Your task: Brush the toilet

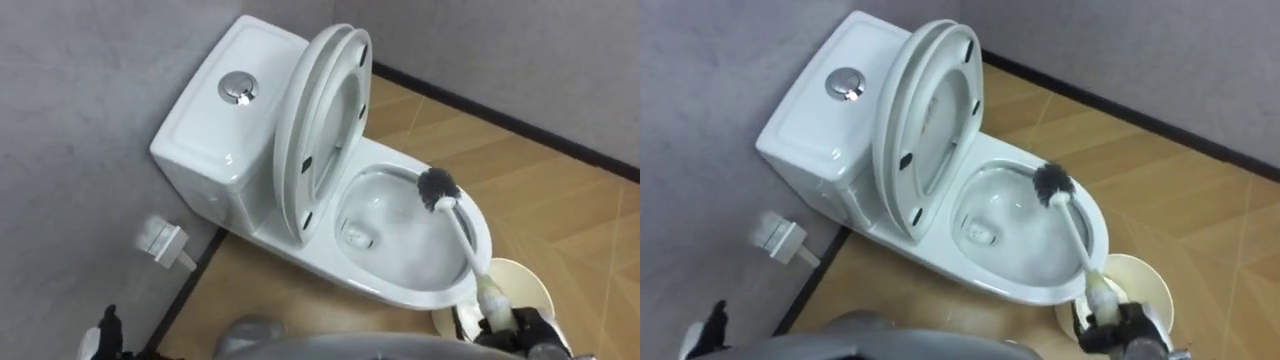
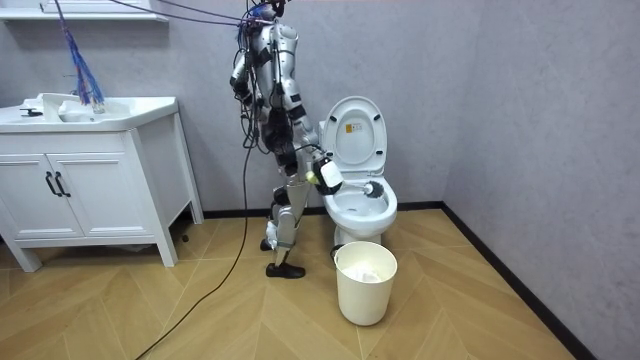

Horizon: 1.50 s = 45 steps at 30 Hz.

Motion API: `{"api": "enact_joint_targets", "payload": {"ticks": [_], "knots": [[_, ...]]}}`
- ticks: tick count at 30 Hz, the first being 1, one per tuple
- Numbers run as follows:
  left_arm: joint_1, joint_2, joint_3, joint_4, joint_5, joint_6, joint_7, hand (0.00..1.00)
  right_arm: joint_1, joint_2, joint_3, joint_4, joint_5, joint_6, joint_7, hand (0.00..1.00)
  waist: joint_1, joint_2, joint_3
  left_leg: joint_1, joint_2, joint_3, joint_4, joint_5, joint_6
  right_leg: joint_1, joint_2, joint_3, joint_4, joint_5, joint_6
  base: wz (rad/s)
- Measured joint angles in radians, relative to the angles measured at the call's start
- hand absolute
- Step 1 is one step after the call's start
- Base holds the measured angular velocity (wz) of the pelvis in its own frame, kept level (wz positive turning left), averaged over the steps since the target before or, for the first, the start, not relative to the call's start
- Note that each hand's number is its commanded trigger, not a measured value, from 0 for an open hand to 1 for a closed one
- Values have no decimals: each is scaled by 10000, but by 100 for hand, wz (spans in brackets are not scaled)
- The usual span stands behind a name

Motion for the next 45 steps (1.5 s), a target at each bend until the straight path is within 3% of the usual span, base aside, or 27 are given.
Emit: {"api": "enact_joint_targets", "payload": {"ticks": [4, 12, 14, 16, 19, 20, 24, 26, 32, 37, 45], "knots": [[-137, -3, 347, -1551, 121, -678, 789, 0, -129, 4, -45, 1380, -403, -338, -11, 100, 62, -15, 9, 71, -117, -107, -73, 17, -14, 64, -97, -183, 174, -164, 7, 12], [-425, -1, 338, -2862, 545, -713, 1386, 0, -478, -7, -82, 3143, -382, -412, 214, 100, -88, 29, 71, 87, -126, -172, -21, 26, -37, 7, -97, -156, 233, -255, -2, 2], [-740, 13, 215, -3421, 733, -844, 1434, 0, -592, -7, -87, 3424, -407, -428, 358, 100, -265, -2, 80, 14, -126, -239, -6, 26, -37, -113, -132, -180, 304, -291, 7, 5], [-1214, 173, -108, -3502, 811, -1180, 1553, 0, -722, -7, -81, 3481, -409, -434, 364, 100, -439, 17, 146, -43, -137, -288, 6, 26, -37, -121, -144, -158, 347, -313, 5, 2], [-1846, 346, -526, -3501, 915, -1509, 1642, 0, -884, -6, -46, 3495, -450, -612, 399, 100, -712, 8, 146, -50, -142, -123, -6, 25, -39, -189, -100, -40, 350, -311, 2, -12], [-2078, 415, -683, -3501, 915, -1555, 1662, 0, -933, -24, 14, 3495, -470, -641, 444, 100, -765, 21, 110, -42, -128, -55, 10, 30, -48, -277, -85, 85, 368, -302, -15, -19], [-2261, 477, -1015, -3487, 888, -1603, 1553, 0, -1055, -88, 13, 3406, -695, -654, 553, 100, -934, 12, 99, -43, -111, 218, 37, 43, -51, -408, -100, 375, 494, -285, -38, -25], [-2543, 483, -1362, -2851, 900, -1689, 1231, 0, -1195, -118, -2, 3319, -972, -613, 545, 100, -972, 60, 76, -51, -129, 199, 10, 45, -48, -457, -129, 395, 526, -283, -34, -11], [-2682, 514, -2213, -1801, 915, -1395, 369, 0, -1302, -174, 14, 2908, -1333, -510, 477, 100, -978, 87, 66, -170, -117, 211, 4, 46, -48, -601, -104, 466, 525, -279, -39, 0], [-2834, 539, -2405, -1506, 1173, -1358, 75, 0, -1449, -193, 173, 2788, -1533, -460, 524, 100, -976, 158, 21, -418, -108, 231, 6, 83, -51, -871, -100, 467, 563, -241, -75, 0], [-2915, 773, -2476, -1220, 1996, -1221, -409, 0, -1628, -224, 217, 2519, -1577, -286, 602, 100, -995, 155, 32, -430, -108, 377, -66, 168, -45, -982, -130, 535, 646, -230, -78, -2]]}}
